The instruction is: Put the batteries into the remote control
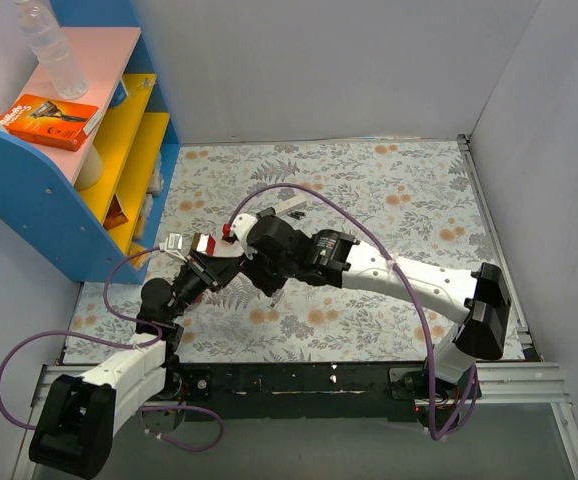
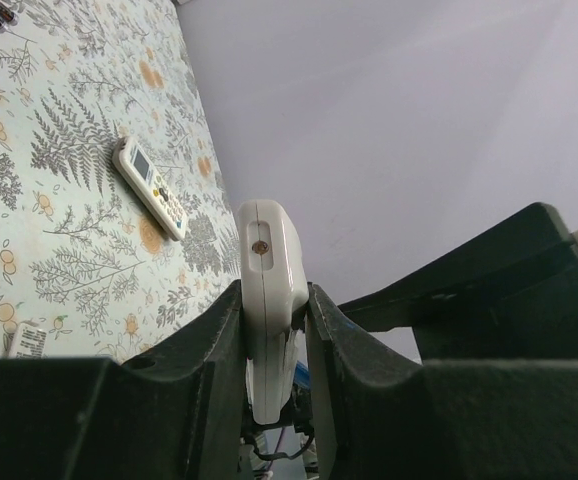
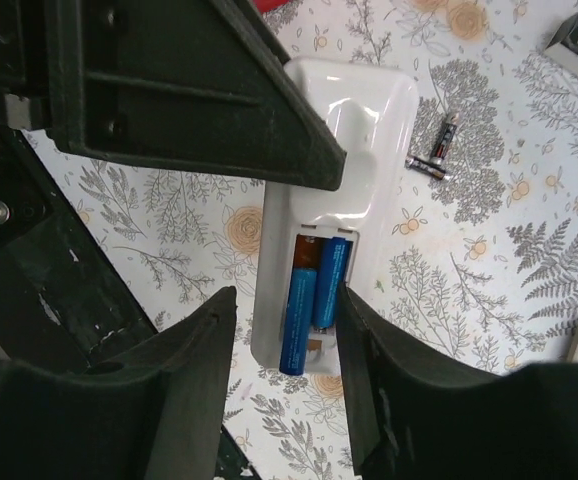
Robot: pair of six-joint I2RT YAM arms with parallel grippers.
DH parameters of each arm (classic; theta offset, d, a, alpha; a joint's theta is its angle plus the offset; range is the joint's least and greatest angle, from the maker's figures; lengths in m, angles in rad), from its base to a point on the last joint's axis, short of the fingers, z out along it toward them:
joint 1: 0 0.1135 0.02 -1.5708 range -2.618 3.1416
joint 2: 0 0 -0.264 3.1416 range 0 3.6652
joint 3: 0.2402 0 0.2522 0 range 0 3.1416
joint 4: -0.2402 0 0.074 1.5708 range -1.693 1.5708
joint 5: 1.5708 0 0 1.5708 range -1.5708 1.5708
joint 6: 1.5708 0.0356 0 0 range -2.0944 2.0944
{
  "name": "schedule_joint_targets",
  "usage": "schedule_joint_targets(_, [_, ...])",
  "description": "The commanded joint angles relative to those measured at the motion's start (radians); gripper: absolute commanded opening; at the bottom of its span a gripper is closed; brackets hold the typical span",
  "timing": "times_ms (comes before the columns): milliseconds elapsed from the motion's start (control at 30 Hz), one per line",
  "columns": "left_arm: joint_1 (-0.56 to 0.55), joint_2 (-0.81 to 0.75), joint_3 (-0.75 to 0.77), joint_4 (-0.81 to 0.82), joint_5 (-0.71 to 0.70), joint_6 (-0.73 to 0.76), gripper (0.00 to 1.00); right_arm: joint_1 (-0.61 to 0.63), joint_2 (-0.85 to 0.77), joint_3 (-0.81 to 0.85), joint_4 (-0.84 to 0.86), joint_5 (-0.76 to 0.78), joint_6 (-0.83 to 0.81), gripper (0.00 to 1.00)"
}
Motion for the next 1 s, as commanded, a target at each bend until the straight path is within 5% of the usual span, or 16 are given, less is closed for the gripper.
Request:
schedule_joint_targets(0, [-0.005, -0.008, -0.140, 0.048, 0.000, -0.102, 0.00, 0.004, -0.077, 0.081, 0.031, 0.045, -0.053, 0.52])
schedule_joint_targets(233, [-0.005, -0.029, -0.143, 0.069, 0.019, -0.194, 0.00, -0.013, -0.190, -0.020, 0.060, 0.036, -0.186, 0.49])
schedule_joint_targets(500, [-0.005, -0.040, -0.128, 0.091, 0.047, -0.262, 0.00, -0.031, -0.379, -0.237, 0.174, -0.230, -0.409, 0.37])
schedule_joint_targets(967, [-0.005, -0.101, -0.111, 0.030, 0.053, -0.268, 0.00, -0.031, -0.338, -0.291, 0.229, -0.285, -0.458, 0.29])
